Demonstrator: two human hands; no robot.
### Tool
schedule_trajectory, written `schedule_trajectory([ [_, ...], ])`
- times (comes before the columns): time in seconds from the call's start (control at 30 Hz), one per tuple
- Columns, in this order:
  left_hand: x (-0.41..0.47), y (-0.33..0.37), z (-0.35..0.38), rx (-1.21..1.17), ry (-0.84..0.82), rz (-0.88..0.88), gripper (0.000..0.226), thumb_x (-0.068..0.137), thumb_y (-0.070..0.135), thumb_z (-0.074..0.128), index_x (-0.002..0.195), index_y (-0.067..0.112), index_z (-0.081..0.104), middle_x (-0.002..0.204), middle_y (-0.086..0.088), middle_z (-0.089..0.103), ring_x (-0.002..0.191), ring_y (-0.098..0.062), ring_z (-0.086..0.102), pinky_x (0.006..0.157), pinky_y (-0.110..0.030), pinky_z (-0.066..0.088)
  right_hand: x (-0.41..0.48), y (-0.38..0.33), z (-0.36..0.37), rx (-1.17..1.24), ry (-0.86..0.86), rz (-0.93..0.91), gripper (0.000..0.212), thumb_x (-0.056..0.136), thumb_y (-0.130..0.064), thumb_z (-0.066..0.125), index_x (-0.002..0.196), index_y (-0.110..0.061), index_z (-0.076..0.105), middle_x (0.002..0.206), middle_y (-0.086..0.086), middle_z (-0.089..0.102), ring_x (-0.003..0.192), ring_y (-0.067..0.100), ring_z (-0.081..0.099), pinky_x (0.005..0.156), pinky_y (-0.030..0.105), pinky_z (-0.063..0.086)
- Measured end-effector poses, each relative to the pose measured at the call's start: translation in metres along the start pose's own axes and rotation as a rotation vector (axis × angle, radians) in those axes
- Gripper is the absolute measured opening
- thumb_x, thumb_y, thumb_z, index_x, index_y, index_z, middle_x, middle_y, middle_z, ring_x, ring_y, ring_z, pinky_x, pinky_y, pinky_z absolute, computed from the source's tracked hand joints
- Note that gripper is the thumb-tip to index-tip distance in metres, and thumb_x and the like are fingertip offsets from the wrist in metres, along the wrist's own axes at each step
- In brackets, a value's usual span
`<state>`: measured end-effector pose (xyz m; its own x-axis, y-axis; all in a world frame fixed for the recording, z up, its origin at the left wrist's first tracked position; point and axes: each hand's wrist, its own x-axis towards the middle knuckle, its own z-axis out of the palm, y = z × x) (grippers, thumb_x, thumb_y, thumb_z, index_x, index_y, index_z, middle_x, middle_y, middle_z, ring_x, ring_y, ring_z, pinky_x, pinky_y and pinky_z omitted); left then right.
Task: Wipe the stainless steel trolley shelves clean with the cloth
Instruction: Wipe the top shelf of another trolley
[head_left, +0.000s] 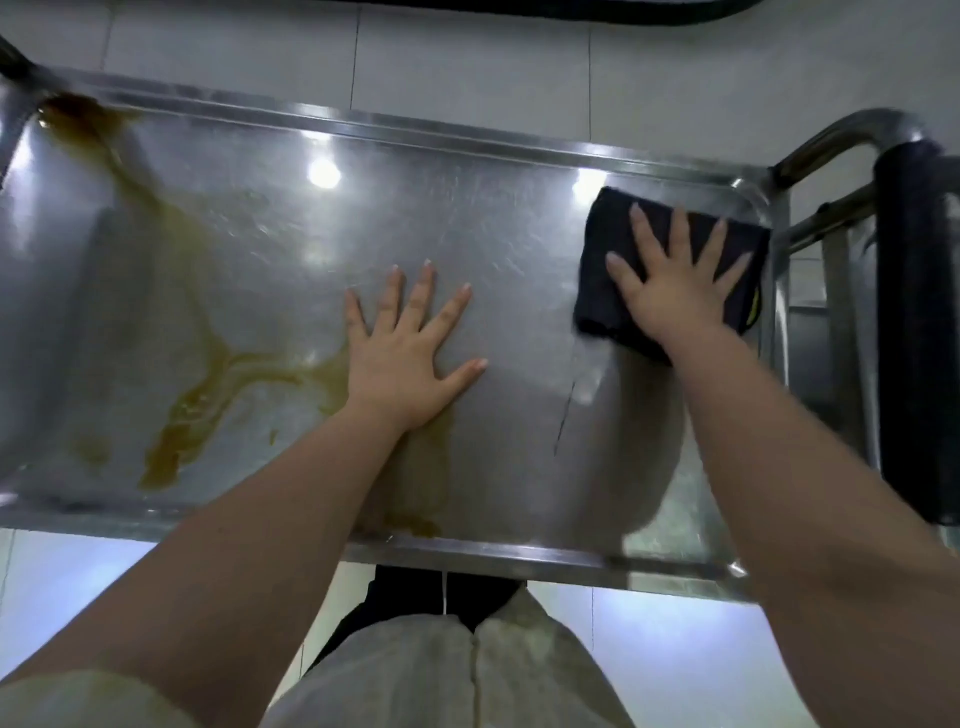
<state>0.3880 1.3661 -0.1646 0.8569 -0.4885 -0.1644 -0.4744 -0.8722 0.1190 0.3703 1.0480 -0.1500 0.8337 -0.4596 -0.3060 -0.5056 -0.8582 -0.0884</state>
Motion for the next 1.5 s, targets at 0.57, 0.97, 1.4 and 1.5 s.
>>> schedule_trajectory([
  [0.57, -0.004, 0.005, -0.002, 0.002, 0.037, -0.003, 0.08, 0.084, 0.084, 0.013, 0.152, 0.049, -0.007, 0.165, 0.006, -0.006, 0.151, -0.026, -0.002, 0.115, -0.064, -0.002, -0.145, 0.019, 0.03, -0.075, -0.029, -0.149, 0.067, 0.086, -0.077, 0.013, 0.146, -0.056, -0.006, 0.165, -0.005, 0.001, 0.148, 0.04, -0.007, 0.114, 0.066, -0.006],
  [0.97, -0.002, 0.002, 0.003, -0.012, 0.045, -0.015, 0.081, 0.082, 0.087, 0.011, 0.151, 0.05, -0.01, 0.165, 0.007, -0.007, 0.152, -0.023, -0.006, 0.116, -0.062, -0.005, -0.063, 0.045, 0.007, -0.068, 0.022, -0.047, 0.07, 0.089, -0.073, 0.011, 0.153, -0.046, 0.002, 0.165, 0.001, 0.003, 0.148, 0.041, -0.001, 0.116, 0.064, 0.001],
  [1.4, -0.003, 0.002, 0.001, -0.029, 0.015, 0.005, 0.081, 0.083, 0.085, 0.011, 0.153, 0.048, -0.007, 0.165, 0.007, -0.008, 0.151, -0.024, -0.008, 0.115, -0.063, -0.006, -0.045, 0.042, 0.001, -0.079, 0.02, -0.056, 0.07, 0.084, -0.078, 0.006, 0.149, -0.053, -0.004, 0.165, -0.002, 0.001, 0.148, 0.04, -0.006, 0.115, 0.065, -0.004],
  [1.5, -0.002, 0.001, 0.003, -0.025, 0.033, -0.001, 0.078, 0.086, 0.082, 0.013, 0.153, 0.047, -0.005, 0.165, 0.007, -0.006, 0.151, -0.024, -0.006, 0.115, -0.063, -0.005, 0.035, -0.002, -0.013, -0.058, 0.017, 0.021, 0.069, 0.086, -0.078, 0.009, 0.149, -0.054, -0.004, 0.165, -0.005, -0.006, 0.148, 0.041, -0.01, 0.112, 0.068, -0.008],
])
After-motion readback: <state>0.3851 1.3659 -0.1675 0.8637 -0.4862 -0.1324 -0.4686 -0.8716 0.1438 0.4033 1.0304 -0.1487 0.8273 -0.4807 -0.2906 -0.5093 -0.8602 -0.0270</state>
